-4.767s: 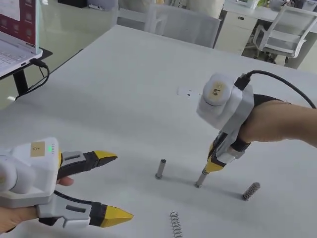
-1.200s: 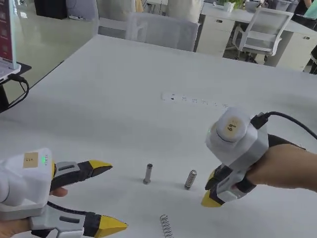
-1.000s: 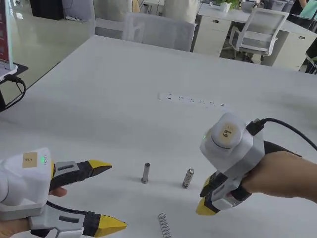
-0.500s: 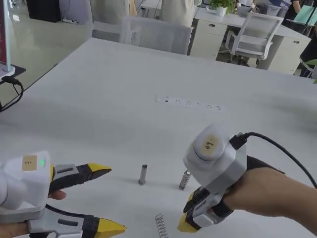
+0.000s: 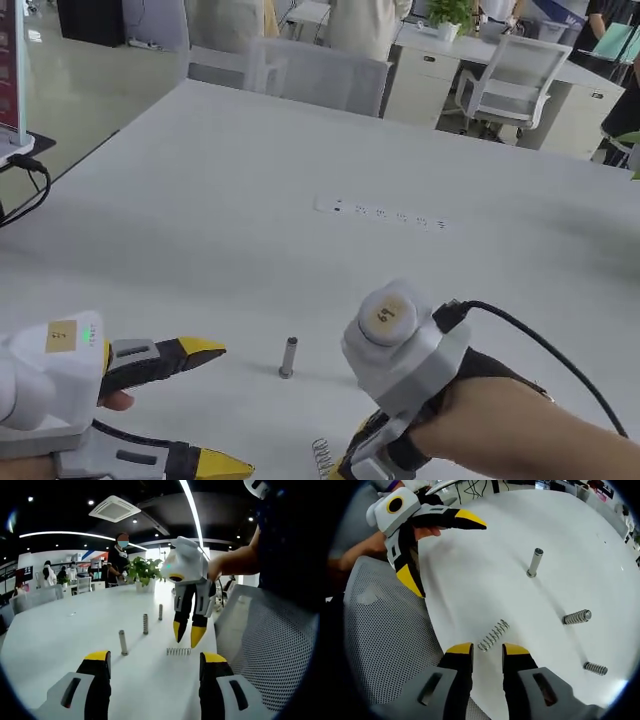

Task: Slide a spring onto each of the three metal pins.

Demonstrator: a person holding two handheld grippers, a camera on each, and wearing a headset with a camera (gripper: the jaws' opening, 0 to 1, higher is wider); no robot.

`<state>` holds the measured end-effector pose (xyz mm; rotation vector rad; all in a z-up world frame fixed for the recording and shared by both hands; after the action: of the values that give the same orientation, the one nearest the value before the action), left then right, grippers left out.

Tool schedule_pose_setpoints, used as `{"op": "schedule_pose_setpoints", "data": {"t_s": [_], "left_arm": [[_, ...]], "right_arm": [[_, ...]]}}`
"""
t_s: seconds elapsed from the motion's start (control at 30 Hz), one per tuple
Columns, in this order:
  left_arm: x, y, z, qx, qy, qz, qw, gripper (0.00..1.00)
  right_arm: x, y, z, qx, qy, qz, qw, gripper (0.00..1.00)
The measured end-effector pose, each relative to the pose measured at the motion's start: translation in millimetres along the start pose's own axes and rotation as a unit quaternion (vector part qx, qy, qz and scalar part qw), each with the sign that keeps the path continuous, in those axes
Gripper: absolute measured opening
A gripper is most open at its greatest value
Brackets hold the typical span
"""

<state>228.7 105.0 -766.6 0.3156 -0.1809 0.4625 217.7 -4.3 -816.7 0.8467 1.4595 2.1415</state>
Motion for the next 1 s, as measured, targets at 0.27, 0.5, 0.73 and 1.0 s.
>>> {"op": "schedule_pose_setpoints", "data": {"t_s": [0.27, 0.5, 0.73, 1.0], "left_arm": [[-0.5, -0.3, -0.9, -0.001, 0.001, -0.001, 1.0, 0.68], [0.1, -0.8, -1.8, -0.002, 0.001, 0.001, 1.0, 0.67], [0.1, -0.4, -2.3, -0.003, 0.002, 0.002, 1.0, 0.66], [-0.2, -1.1, -2.5, -0.003, 0.003, 0.003, 1.0, 0.66]], "right_arm": [[-2.6, -8.9, -0.1, -0.002, -0.045, -0.02, 0.9988, 0.19], [-2.8, -13.3, -1.3, 0.005, -0.064, -0.028, 0.9975, 0.15], [-6.3, -16.6, -2.4, 0.01, -0.072, -0.036, 0.9967, 0.11], [-7.6, -15.6, -3.7, 0.021, -0.006, -0.051, 0.9985, 0.08]]}}
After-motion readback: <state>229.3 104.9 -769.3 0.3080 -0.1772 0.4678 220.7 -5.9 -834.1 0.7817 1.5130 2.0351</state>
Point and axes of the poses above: the centre of the closed fingertips' face, and the gripper's own axes: y roughly backward along the fingers, x roughly to its left, z roughly out of its top, the point moved 2 cm from there along y, roughly backward along the fingers, and after that the axes turned 15 degrees about -y, right-handed, at the moved point
